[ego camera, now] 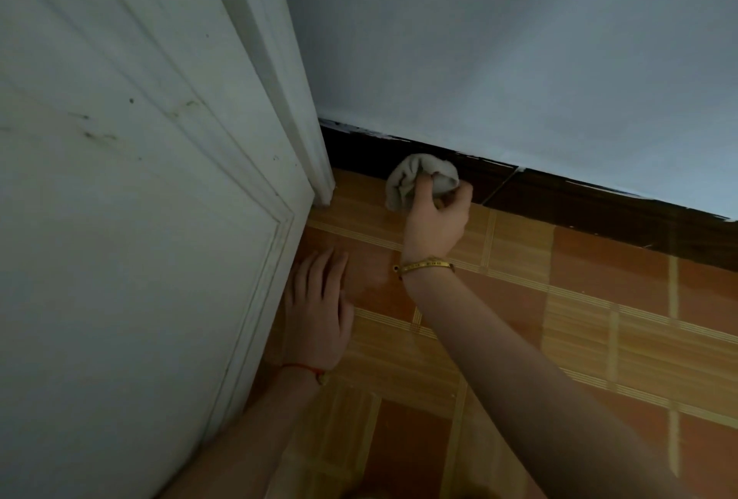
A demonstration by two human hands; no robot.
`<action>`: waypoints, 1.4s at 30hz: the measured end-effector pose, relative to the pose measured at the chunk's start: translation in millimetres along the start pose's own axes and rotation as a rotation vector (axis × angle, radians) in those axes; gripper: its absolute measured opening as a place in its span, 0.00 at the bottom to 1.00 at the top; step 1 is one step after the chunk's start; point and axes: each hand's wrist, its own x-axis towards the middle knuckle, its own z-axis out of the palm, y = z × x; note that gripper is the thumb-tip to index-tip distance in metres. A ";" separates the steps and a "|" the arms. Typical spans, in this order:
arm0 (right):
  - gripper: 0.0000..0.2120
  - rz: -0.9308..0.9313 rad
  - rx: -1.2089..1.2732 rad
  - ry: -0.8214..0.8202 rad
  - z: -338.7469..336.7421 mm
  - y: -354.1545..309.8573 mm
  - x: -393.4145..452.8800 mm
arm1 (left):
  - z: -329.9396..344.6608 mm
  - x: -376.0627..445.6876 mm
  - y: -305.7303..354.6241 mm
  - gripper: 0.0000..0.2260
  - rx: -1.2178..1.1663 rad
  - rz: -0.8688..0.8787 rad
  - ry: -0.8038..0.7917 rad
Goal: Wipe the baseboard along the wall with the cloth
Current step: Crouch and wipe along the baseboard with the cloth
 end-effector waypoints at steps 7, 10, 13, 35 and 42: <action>0.20 0.247 0.144 -0.037 4.4 -3.9 -0.1 | -1.0 0.2 0.4 0.24 0.011 0.004 -0.004; 0.20 0.292 0.176 -0.005 13.0 -7.0 -1.1 | -1.0 0.6 0.3 0.25 0.016 -0.006 -0.019; 0.17 0.276 0.115 0.072 27.0 -9.3 0.3 | -1.6 1.0 1.0 0.25 0.026 -0.015 -0.029; 0.21 -0.221 0.013 0.123 19.0 24.0 2.4 | 0.3 0.3 0.7 0.24 -0.004 -0.012 0.000; 0.17 -0.261 0.001 0.151 22.4 23.8 3.3 | 0.4 0.4 -1.0 0.25 -0.006 -0.010 0.007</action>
